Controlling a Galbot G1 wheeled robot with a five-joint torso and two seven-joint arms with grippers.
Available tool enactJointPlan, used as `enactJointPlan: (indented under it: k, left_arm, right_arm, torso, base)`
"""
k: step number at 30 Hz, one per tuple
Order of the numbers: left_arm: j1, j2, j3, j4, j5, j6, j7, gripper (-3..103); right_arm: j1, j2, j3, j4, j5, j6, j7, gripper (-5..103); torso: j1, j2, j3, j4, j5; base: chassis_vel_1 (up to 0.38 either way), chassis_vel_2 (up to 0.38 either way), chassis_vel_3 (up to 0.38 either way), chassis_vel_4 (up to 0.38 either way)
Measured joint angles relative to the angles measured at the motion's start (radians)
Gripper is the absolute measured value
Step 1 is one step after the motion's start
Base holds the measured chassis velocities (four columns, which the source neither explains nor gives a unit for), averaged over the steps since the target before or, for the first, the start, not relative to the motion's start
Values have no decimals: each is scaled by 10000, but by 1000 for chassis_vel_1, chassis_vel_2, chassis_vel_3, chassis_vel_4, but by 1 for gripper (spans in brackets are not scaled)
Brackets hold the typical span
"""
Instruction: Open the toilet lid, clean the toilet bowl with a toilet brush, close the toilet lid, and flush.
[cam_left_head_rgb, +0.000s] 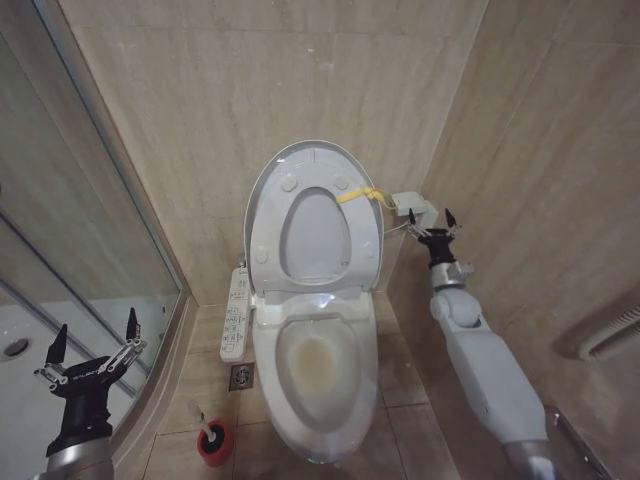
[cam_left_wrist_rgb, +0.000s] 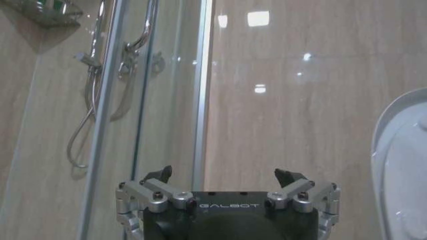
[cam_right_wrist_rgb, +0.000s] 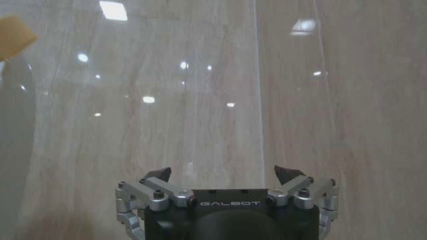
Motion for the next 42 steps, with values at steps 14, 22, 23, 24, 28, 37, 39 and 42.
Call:
enactJointPlan:
  k: [14, 22, 23, 24, 28, 37, 39, 42]
  left_arm:
    - [115, -203, -213, -451, 9, -9, 78, 100]
    - [-46, -150, -204, -166, -38, 0, 53, 100]
    - [-86, -131, -190, -93, -42, 0, 49, 100]
    - [-127, -119, -156, -32, -42, 1, 46, 100]
    - [-198, -115, 30, 57, -11, 7, 45, 100]
    - [-409, -103, 517, 309, 155, 27, 42, 100]
    - [-481, -104, 663, 392, 195, 29, 40, 100]
    - [-548, -104, 767, 482, 206, 29, 36, 100]
  right_arm:
    - [2587, 478, -2048, -2438, 443, -212, -613, 100]
    - [2832, 353, -2683, -2205, 1032, -188, -983, 100]
    - [2716, 263, -2768, -2001, 1188, -189, -1026, 100]
    - [2543, 125, -2845, -1725, 1347, -190, -1043, 100]
    - [1859, -298, -2933, -762, 1674, -199, -1120, 100]
    - [198, -1326, -2599, 1025, 1905, 107, -1139, 100]
    - [-392, -1726, -2484, 1568, 1923, 211, -1137, 100]
    - [-1056, -2214, -2459, 2166, 2056, 368, -1119, 100]
  torso:
    - [4, -1, 2, 6, -2]
    - [5, 0, 2, 5, -2]
    - [4, 0, 1, 3, -3]
    - [5, -1, 2, 3, -3]
    - [5, 0, 1, 2, 1]
    - [4, 0, 0, 5, 1]
    - [4, 1, 0, 4, 2]
    - [4, 1, 0, 4, 3]
  base:
    - [1, -4, -2, 1]
    - [0, 0, 0, 0]
    - [0, 0, 0, 0]
    - [0, 0, 0, 0]
    - [0, 0, 0, 0]
    - [0, 0, 0, 0]
    - [0, 0, 0, 0]
    - [0, 0, 0, 0]
